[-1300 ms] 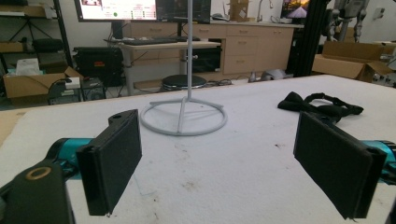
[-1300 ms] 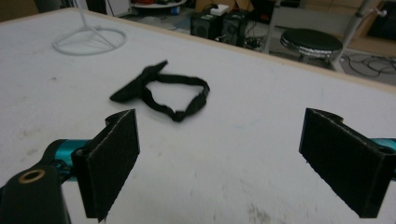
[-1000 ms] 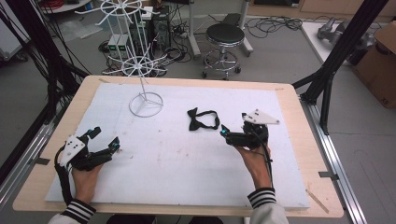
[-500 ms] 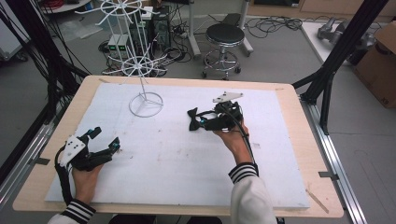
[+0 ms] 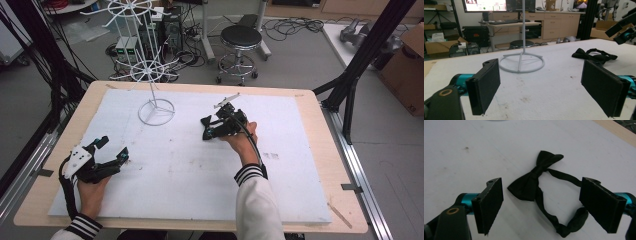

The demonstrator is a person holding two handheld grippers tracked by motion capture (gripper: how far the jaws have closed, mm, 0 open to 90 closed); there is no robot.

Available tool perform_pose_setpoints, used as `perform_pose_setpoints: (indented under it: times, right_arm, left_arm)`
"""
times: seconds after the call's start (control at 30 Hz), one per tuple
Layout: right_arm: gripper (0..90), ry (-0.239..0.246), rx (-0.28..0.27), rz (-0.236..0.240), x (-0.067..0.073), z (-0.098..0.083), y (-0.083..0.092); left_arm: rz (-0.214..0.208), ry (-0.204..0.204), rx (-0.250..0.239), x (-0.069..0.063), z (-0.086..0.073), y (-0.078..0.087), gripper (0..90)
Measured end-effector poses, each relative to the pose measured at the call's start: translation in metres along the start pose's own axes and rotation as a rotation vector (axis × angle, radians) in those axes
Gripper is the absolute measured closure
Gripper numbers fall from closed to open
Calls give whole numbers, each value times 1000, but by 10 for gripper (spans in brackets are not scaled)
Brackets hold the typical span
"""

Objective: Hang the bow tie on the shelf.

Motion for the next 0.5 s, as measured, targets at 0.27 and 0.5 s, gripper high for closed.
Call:
perform_pose_setpoints:
  times: [0.27,0.5]
  right_arm:
    - [234,-31,42,35,0,-6,-19]
    - [371,-67,79,56,0,-13,-29]
  left_arm:
    - [0,1,0,0,0,0,161]
    - [1,5,0,0,0,0,161]
Point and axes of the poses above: each handheld gripper's, and its own axes: y roughly backward along the jaws, z roughly out of its top, x roughly to its left, the point moved 8 cm from there along -y, roughly forward along the jaws, and after that the axes turned 11 degrees about -x, right-handed, at the moved point
